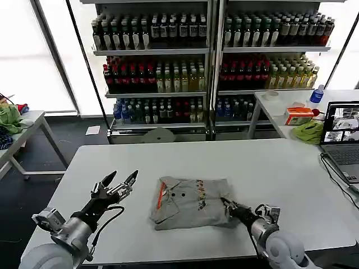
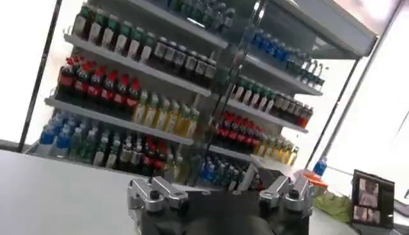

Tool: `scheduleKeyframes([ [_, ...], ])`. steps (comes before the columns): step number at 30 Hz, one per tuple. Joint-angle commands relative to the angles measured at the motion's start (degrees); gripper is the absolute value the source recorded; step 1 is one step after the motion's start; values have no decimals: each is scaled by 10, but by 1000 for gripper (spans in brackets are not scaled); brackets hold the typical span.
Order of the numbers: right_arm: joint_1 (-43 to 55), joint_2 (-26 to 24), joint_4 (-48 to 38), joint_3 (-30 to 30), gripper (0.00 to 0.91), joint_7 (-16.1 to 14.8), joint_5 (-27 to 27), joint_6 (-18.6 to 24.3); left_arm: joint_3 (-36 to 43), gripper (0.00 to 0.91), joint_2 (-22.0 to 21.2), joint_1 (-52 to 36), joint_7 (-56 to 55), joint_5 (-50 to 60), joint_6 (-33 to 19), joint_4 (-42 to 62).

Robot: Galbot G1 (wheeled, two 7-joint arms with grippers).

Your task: Fold and organize the clothes.

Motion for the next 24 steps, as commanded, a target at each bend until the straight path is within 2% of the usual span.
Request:
scheduleKeyframes([
  [1,-28,-31,40,88,907,8,-80,-19,4,907,-9,5,1,11,0,-6],
  [7,-9,-40,62,105,907,-9,-119,-4,2,907,-11,7,1,10,-1,-9],
  [10,17,-23,87,74,907,-22,-144,-1,4,907,-14,6,2,12,-1,-9],
  [13,53,5,104,15,907,-32,-167,-3,8,907,-21,6,1,18,-1,-10],
  [15,78,20,99,-20,907,-39,-200,-3,8,907,-25,9,2,22,-1,-12],
  [17,119,41,67,-82,907,-44,-308,0,6,907,-34,17,3,27,-2,-13],
  [18,136,51,47,-110,907,-43,-342,3,5,907,-39,21,5,31,-4,-13],
  [19,149,59,28,-131,907,-32,-355,0,4,907,-44,25,7,39,-6,-14],
  [20,160,68,15,-149,907,-22,-357,-5,4,907,-48,28,10,47,-9,-14],
  [21,176,89,-6,-171,907,1,-356,-26,2,907,-55,32,13,55,-11,-13],
  [24,201,112,-41,-202,907,17,-352,-31,-1,907,-67,40,14,73,-15,-10],
])
